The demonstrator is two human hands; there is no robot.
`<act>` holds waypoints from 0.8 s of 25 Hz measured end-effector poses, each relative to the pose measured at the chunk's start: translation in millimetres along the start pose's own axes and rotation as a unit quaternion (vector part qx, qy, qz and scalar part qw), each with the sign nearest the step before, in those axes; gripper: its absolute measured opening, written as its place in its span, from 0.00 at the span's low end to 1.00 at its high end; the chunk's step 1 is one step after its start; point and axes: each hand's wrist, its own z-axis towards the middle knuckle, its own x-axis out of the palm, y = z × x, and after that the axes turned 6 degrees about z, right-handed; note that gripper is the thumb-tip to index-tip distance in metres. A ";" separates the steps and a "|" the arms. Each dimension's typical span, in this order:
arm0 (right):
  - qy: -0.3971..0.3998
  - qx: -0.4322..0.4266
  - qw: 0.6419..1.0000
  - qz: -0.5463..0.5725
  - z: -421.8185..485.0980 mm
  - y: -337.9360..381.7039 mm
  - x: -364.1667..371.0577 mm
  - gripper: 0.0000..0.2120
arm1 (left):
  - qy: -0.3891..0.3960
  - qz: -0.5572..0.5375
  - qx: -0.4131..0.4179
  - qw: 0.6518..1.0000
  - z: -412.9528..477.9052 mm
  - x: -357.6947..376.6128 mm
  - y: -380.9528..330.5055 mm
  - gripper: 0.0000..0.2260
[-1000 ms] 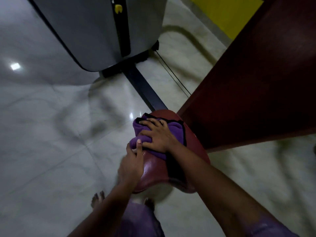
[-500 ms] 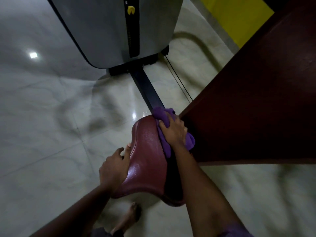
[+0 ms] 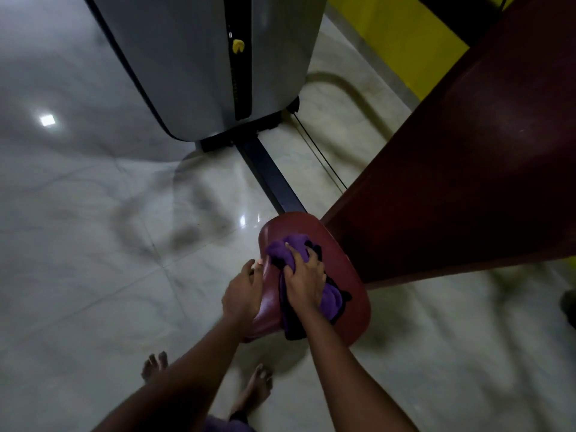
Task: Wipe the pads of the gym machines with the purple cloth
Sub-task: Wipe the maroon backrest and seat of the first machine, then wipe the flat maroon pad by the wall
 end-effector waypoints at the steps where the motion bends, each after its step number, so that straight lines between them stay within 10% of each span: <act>1: 0.003 -0.022 0.999 0.024 -4.6 8.5 -3.0 0.24 | -0.001 -0.050 0.022 0.999 -1.3 -3.7 3.9 0.22; 20: 0.139 -0.265 0.932 0.204 -69.6 506.2 99.7 0.18 | -0.141 -0.408 0.025 0.902 85.7 -463.5 221.3 0.24</act>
